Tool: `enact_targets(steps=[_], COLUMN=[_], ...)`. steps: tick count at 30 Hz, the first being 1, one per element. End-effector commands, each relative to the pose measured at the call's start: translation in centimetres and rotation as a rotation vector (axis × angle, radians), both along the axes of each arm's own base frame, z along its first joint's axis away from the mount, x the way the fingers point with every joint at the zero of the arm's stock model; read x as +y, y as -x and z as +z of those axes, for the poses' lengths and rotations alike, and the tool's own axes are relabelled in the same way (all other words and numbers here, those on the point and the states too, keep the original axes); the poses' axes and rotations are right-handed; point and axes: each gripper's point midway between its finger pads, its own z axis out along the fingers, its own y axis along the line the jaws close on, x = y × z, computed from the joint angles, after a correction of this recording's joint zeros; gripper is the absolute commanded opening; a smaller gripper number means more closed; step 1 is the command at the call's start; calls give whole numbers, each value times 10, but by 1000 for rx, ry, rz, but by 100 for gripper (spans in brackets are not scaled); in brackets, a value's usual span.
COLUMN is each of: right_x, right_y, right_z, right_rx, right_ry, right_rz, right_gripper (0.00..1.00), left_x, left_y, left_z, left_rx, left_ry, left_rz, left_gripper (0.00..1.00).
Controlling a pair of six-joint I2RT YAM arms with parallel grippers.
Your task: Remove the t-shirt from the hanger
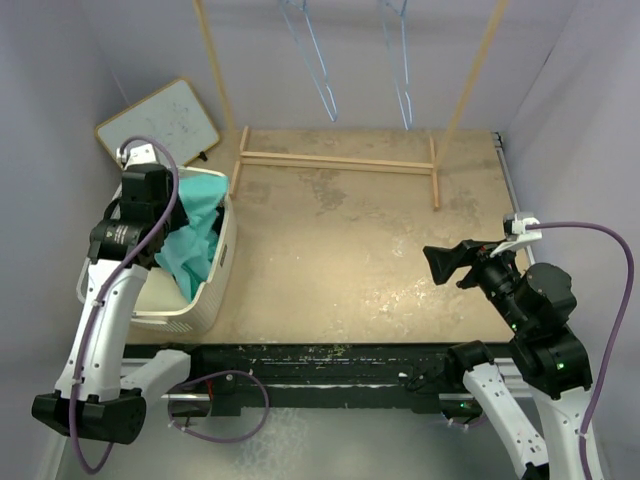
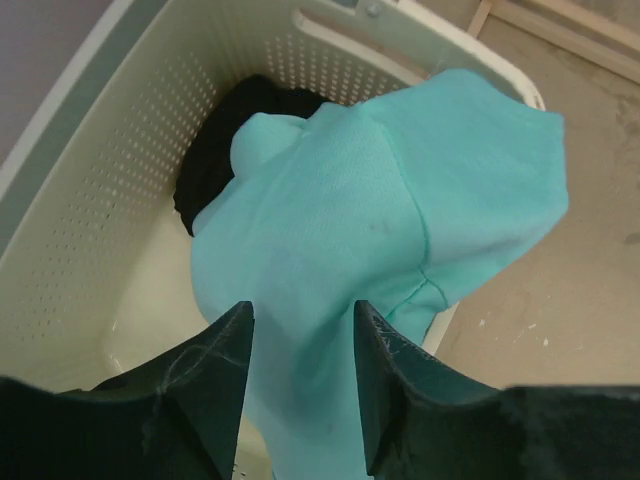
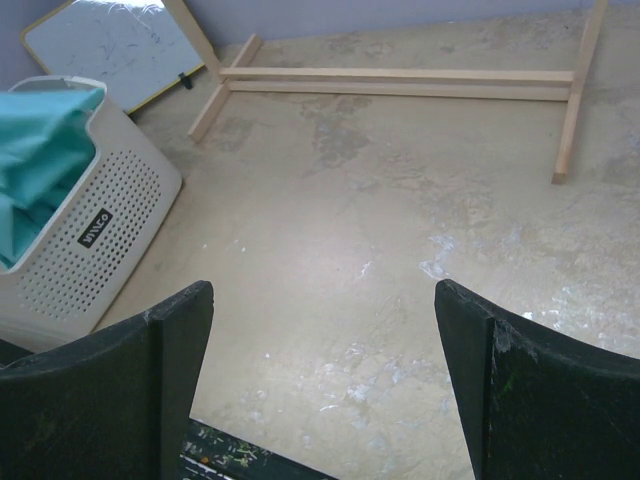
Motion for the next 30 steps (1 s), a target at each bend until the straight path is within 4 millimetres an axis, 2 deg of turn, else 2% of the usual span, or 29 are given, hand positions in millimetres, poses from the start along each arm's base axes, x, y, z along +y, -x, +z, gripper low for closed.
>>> enact_targets(steps=[1,3,4,5,7,9,11,13,15,17,19,21,26,30], right_x=[5,5,5,5,5,5,5,4,-4,-12,-17,-27,-34,-28], right_y=[0,-1,-1,-1,-2,-2,-3,-4,-8,-11,-12,-15,-15,-21], right_z=[9,9,9,9,8,8,8,10,8,6,8,13,-3,-10], right_rx=[-36,-35,-36,-35,-31,-27,-26,-28,-8,23,19,-7,57,94], right_ry=[-8,-10,-10,-10,-9,-12,-18,-23,-17,-9,-21,-29,-44,-32], right_rz=[27,26,25,25,24,23,21,9,-43,-96,-131,-191,-246,-223], right_gripper=[92,92,92,92,92,93,93,95,98,100,100,100,98,96], left_x=[3,9,10,10,8,-6,-31,-68,-83,-84,-80,-82,-84,-85], left_y=[15,25,30,32,37,36,36,39,44,47,48,49,49,52], left_z=[4,1,2,2,6,15,22,15,7,-16,-27,-23,-27,-24], left_rx=[-62,-56,-62,-67,-91,-160,-245,-294,-307,-252,-225,-237,-231,-252], left_ry=[29,16,14,14,31,72,133,212,250,263,266,263,278,280], left_rz=[27,59,62,61,50,-28,-178,-380,-462,-461,-425,-444,-453,-460], left_gripper=[59,87,95,98,100,100,100,99,99,99,99,99,99,99])
